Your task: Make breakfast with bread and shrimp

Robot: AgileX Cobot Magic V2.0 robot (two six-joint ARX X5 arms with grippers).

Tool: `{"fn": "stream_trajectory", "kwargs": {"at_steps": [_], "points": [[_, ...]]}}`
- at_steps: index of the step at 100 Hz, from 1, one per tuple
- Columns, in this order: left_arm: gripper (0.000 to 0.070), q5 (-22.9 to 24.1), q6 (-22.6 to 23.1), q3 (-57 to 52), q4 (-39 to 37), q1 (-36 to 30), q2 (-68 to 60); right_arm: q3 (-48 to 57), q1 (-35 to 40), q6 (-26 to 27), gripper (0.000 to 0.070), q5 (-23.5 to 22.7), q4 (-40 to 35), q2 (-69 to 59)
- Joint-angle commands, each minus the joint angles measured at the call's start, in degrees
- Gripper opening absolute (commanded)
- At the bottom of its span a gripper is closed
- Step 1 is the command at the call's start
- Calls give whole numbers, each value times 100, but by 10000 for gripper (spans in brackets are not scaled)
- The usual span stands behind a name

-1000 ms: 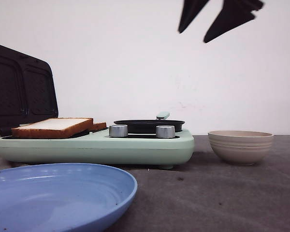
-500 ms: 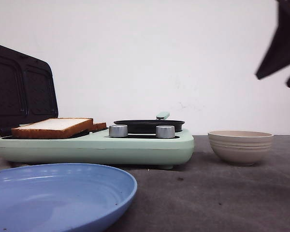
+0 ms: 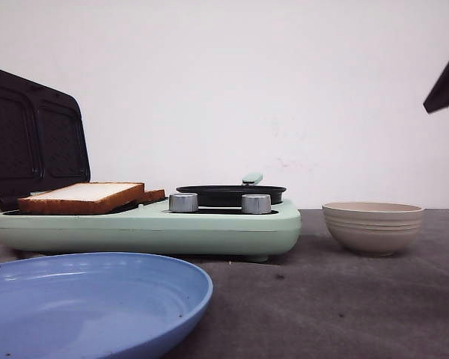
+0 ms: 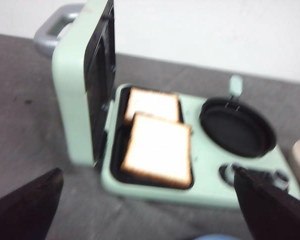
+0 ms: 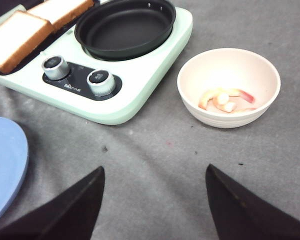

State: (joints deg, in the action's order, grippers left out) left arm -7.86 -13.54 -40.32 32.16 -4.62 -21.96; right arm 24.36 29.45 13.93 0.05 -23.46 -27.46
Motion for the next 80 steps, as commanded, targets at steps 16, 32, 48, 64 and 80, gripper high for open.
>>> {"fn": "stream_trajectory", "kwargs": {"at_steps": [16,32,48,64,80], "points": [[544,-101,-1370,-68,-1108,52,-203,17,24,109,387,-28,44,-13],[546,-479,-1814,-160,-1397,321,-748,17,24,120,387,-74,24,-13],[545,-999,-2306,-361,-1709,911,-1392,17,24,175,387,-74,0,-13],[544,-1759,-2739,-704,-2186,1810,-2068,17,24,177,387,-144,-37,-13],[544,-2745,-3128,-1069,-2636,2719,-2918,15,24,177,387,-153,-37,-13]]}}
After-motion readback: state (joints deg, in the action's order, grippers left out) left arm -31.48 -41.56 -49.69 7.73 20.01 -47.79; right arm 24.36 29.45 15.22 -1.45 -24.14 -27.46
